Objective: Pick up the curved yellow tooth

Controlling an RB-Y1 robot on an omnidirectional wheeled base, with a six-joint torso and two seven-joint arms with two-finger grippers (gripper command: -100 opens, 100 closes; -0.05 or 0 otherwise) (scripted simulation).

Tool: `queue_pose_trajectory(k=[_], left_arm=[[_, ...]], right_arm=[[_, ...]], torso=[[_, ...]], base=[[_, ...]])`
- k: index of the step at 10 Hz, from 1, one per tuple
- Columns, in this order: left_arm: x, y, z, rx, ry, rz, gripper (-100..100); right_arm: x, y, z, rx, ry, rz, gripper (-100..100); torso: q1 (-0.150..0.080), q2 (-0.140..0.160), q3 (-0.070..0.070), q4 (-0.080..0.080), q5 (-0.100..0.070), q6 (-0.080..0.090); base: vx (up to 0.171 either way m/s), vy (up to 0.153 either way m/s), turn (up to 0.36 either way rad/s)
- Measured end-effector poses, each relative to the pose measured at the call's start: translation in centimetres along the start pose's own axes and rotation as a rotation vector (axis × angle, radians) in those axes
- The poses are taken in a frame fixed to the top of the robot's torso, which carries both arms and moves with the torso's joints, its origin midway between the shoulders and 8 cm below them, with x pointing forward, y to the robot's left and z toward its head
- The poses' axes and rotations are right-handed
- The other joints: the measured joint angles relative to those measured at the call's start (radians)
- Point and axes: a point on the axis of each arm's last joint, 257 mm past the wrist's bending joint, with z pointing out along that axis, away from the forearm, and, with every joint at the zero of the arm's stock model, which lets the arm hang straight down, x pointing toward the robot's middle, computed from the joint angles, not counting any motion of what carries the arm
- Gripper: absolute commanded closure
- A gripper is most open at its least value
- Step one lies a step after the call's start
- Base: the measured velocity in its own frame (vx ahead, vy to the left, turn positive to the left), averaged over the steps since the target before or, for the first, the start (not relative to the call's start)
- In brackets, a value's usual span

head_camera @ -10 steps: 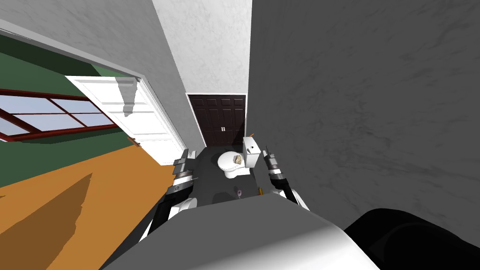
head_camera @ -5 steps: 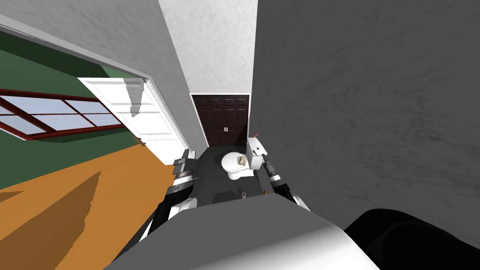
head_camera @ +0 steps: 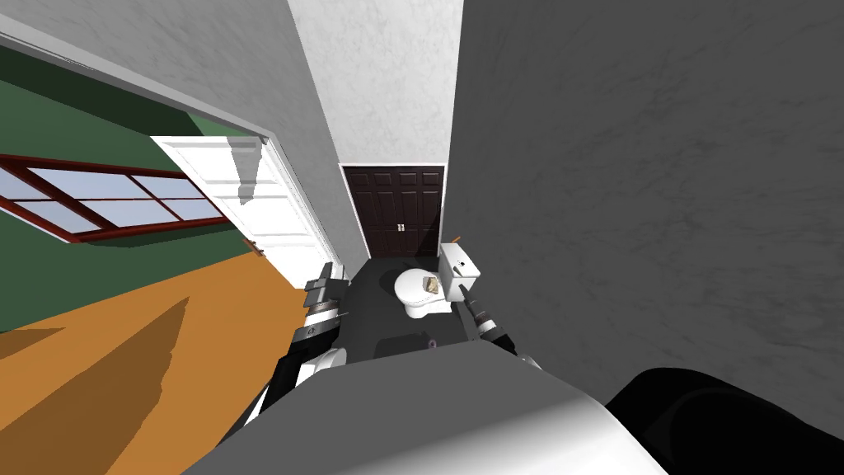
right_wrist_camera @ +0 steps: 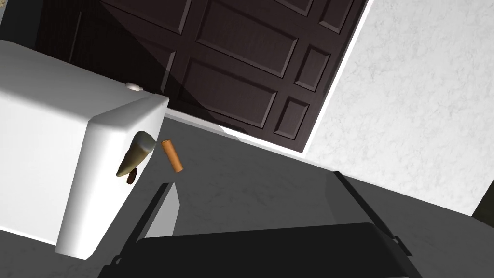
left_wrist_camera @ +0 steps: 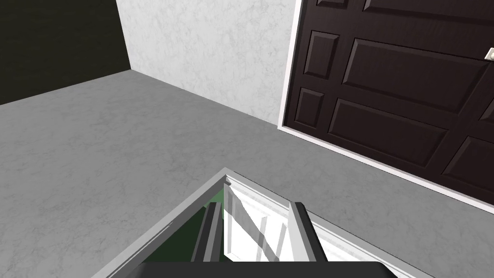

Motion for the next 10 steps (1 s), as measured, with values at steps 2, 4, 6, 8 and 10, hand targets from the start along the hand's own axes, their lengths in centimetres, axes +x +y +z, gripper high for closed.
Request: queue_pose_trajectory(k=[2, 4, 6, 8, 10], left_arm=[[0.0, 0.0, 0.0, 0.000, 0.000, 0.000, 0], [0.0, 0.0, 0.0, 0.000, 0.000, 0.000, 0], [0.0, 0.0, 0.0, 0.000, 0.000, 0.000, 0], [0.0, 0.0, 0.0, 0.000, 0.000, 0.000, 0], [0.0, 0.0, 0.0, 0.000, 0.000, 0.000, 0]], right_arm=[[1.3, -4.2, -1.9, 0.089, 0.065, -0.050, -100], [2.7, -8.0, -5.0, 0.190, 0.149, -0.116, -100], [3.7, -11.3, -7.2, 0.259, 0.202, -0.154, -100], [3.9, -15.7, -12.3, 0.364, 0.286, -0.215, -100], [3.6, -18.1, -14.2, 0.420, 0.337, -0.258, -100]], torso=[[0.003, -0.001, -0.001, 0.000, 0.000, 0.000], [0.005, -0.004, -0.002, -0.001, 0.001, 0.000], [0.002, -0.002, -0.001, -0.001, 0.000, 0.000], [0.004, -0.002, -0.001, -0.001, 0.001, 0.000], [0.002, 0.001, 0.000, 0.000, 0.001, 0.000]], base=[[0.096, 0.154, 0.092], [0.120, 0.142, 0.054], [0.086, 0.107, 0.100], [0.091, 0.139, 0.082], [0.055, 0.121, 0.115]])
